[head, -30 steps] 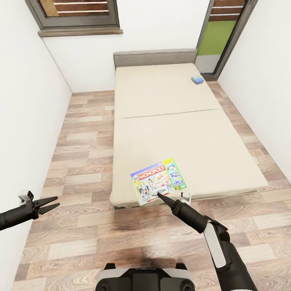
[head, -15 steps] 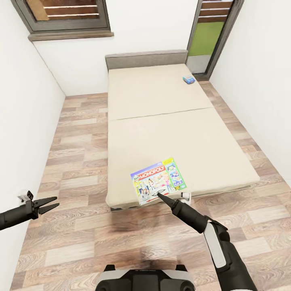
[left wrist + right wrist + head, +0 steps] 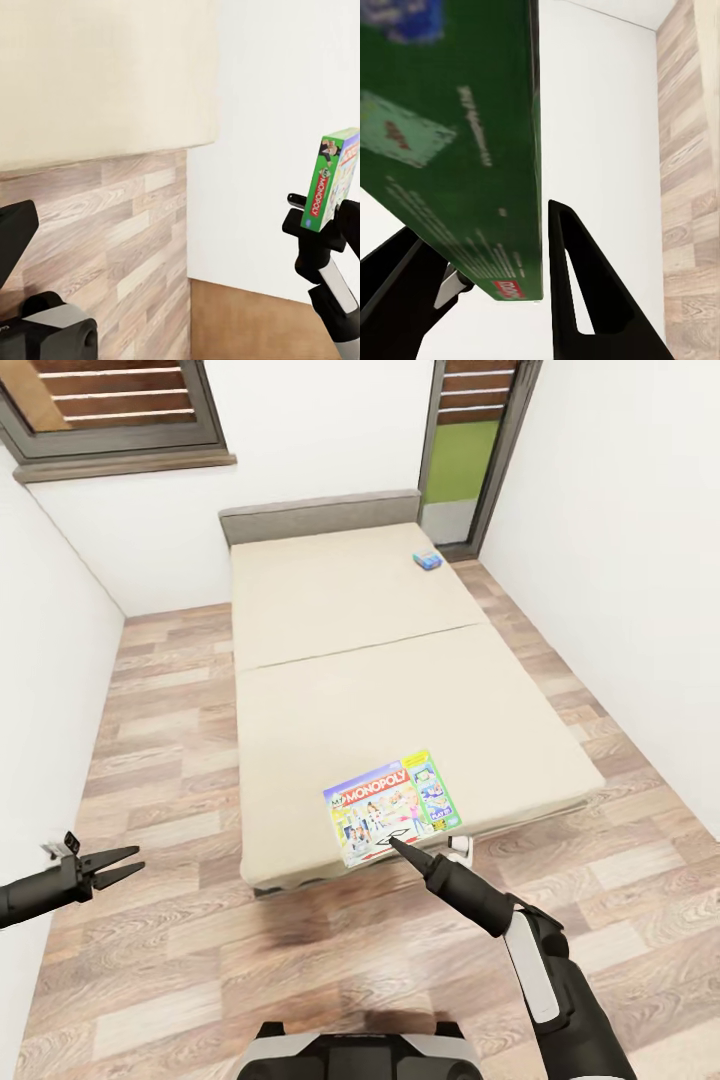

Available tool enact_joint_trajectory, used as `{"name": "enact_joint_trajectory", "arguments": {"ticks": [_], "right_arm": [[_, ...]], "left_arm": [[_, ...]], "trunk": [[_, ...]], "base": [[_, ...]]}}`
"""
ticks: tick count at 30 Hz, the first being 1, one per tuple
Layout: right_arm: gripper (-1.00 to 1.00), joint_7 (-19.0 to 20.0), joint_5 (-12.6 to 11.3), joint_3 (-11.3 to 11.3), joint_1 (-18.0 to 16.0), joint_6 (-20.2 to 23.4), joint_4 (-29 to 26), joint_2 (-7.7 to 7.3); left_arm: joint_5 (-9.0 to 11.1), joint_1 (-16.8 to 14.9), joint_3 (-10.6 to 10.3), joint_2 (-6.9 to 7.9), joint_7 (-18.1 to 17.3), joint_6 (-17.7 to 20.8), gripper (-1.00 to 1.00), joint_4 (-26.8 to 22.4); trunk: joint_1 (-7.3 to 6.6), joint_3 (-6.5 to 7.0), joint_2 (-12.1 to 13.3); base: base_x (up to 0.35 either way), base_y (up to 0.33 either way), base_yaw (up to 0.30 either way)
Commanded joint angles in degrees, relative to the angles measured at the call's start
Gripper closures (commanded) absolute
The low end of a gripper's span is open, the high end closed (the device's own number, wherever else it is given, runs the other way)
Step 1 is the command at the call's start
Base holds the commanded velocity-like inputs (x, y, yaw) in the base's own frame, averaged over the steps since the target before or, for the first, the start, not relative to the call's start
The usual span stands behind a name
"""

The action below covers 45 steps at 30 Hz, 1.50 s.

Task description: Put all the toys in the child's room - the three board games (two on the bed and one on the table), the two jigsaw puzzles on the table, and the tennis ball on the table - inside the toy box on the table in the child's room.

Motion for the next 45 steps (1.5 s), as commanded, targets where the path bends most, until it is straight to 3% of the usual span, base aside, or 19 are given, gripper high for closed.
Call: {"name": "enact_joint_trajectory", "arguments": {"ticks": [1,12,14,45], "right_arm": [[1.0,0.1,-0.1,-0.1,0.0,0.4,0.0,0.05],[1.0,0.2,-0.1,-0.2,0.0,0.4,0.0,0.0],[1.0,1.0,-0.1,-0.3,0.0,0.4,0.1,-0.02],[1.0,2.4,0.0,-0.5,0.0,0.3,0.7,-0.74]], "left_arm": [[0.0,0.0,0.0,0.11,-0.2,0.6,-1.0,0.0],[0.7,0.0,0.1,3.17,-0.2,0.6,-1.0,-0.3],[1.5,0.2,0.0,3.47,-0.2,0.6,-1.0,-1.3],[2.4,0.4,-0.3,3.5,-0.2,0.6,-1.0,-2.4]], "trunk": [[0.03,0.0,-0.1],[0.03,0.73,-0.1],[0.03,0.87,-0.1],[0.03,2.93,-0.1]], "base": [[0.0,0.0,-0.217],[0.0,0.0,-0.218],[0.0,0.0,-0.218],[0.0,0.0,-0.218]]}}
